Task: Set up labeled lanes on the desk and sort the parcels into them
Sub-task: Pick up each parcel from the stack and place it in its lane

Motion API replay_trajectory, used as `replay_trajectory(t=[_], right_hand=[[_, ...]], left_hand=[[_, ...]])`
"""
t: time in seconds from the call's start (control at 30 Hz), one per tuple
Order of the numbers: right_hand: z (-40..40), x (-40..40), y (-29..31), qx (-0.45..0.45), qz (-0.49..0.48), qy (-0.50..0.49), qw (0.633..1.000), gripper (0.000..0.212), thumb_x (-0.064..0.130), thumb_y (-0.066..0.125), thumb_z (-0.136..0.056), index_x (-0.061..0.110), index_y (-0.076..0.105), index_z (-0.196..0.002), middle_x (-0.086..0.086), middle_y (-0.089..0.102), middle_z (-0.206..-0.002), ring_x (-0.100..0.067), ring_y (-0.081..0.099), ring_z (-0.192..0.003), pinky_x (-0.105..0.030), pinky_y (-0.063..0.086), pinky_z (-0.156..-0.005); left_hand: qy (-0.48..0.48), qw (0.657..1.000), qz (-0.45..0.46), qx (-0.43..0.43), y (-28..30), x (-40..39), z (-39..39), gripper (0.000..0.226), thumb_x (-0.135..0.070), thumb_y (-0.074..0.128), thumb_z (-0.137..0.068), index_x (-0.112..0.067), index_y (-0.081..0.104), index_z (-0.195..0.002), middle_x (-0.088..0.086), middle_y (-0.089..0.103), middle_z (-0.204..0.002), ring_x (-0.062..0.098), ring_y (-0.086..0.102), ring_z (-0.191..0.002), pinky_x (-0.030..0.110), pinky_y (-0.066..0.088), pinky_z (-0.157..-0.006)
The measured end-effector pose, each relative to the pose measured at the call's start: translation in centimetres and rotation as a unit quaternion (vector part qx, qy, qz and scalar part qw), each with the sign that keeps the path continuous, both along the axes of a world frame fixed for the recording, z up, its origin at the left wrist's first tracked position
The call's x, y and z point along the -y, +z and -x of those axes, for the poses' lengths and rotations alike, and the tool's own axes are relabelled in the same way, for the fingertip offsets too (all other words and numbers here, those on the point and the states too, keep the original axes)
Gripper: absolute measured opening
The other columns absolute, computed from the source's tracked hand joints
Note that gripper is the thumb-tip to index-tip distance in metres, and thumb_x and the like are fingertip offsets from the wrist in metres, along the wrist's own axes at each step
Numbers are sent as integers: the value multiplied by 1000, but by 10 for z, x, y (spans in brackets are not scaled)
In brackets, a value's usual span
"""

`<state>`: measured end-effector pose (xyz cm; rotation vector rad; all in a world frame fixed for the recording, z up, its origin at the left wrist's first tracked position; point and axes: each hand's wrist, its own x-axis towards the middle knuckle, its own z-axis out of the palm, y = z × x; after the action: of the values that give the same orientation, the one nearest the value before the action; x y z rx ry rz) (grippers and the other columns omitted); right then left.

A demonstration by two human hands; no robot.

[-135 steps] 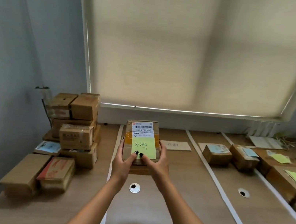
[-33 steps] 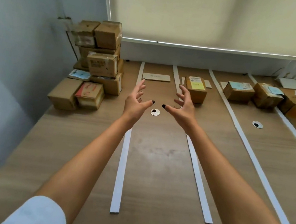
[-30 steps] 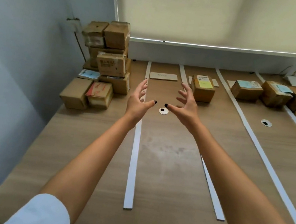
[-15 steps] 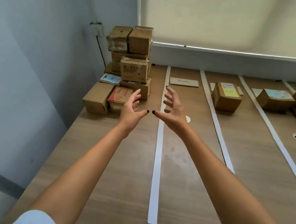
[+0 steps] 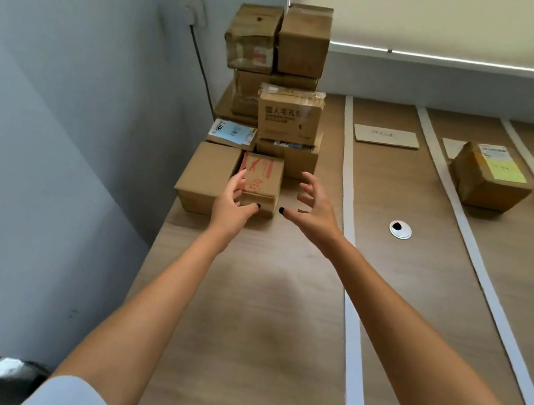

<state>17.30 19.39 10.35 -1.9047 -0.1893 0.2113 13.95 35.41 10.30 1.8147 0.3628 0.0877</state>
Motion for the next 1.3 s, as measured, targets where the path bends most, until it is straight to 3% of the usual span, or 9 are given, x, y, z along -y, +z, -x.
replay_trajectory(t=[0.13,0.23,0.43,0.5,0.63,0.87,1.03,1.17,1.3], right_hand=[[-32,-21,-29,-47,10,-16,999,81,13,74,-78,22,28,-144,-10,38,-143,-24,43,-127,-33,44,-96],[-57,-34,-51,-74,24,-20,997,81,15,74,-78,22,27,-144,-8,38,-144,-23,44,-126,-30,43,-92],[-93,-51,-76,-107,25,-27,994,79,17,70,-81,18,25,-145,-11,36,-145,-25,39,-131,-39,40,-105],[-101,-56,-80,-114,19,-30,993,76,17,67,-84,16,24,-146,-10,36,-146,-24,37,-133,-33,38,-105],[-112,-63,-87,-137,2,-38,990,71,14,61,-88,15,21,-147,-8,40,-144,-19,40,-130,-20,35,-91],[-111,-71,-86,-181,-39,-52,981,75,19,61,-88,13,18,-148,-5,44,-142,-16,44,-127,-23,35,-98],[-96,-55,-68,-156,-52,-62,984,73,22,62,-87,16,22,-147,-3,41,-144,-9,41,-118,-22,36,-96],[-72,-31,-55,-136,-61,-66,987,71,22,64,-86,19,25,-146,-5,42,-142,-18,41,-128,-33,40,-105],[-42,0,-41,-120,-102,-92,983,65,26,64,-86,21,30,-142,-5,43,-140,-20,44,-125,-34,43,-102]], left_hand=[[-7,999,-20,-40,-31,-19,-38,70,-1,60,-86,-24,30,-144,2,44,-143,15,38,-132,26,34,-101],[-10,996,-60,-63,-54,-26,-61,73,-5,64,-83,-25,30,-145,2,42,-143,17,39,-132,35,36,-109],[9,966,-250,-69,-82,-32,-90,66,-13,60,-86,-21,31,-144,7,36,-147,28,28,-135,38,24,-114],[6,962,-266,-68,-87,-32,-97,65,-14,59,-87,-19,30,-145,6,36,-148,28,27,-135,36,22,-113],[3,967,-238,-86,-92,-26,-114,68,-20,60,-88,-19,25,-146,8,32,-149,24,30,-137,41,30,-113],[61,991,-49,-111,-71,-21,-129,61,-16,55,-92,-21,26,-146,3,45,-141,19,43,-129,34,39,-103],[54,993,-41,-101,-52,-10,-116,60,-17,57,-91,-20,28,-145,3,48,-139,20,45,-127,34,40,-102],[47,995,-44,-79,-38,12,-90,59,-19,61,-89,-19,35,-141,3,50,-137,19,48,-124,25,38,-89],[26,998,-59,-8,-24,44,-58,53,-16,60,-88,-19,40,-138,2,45,-139,15,46,-124,23,39,-93]])
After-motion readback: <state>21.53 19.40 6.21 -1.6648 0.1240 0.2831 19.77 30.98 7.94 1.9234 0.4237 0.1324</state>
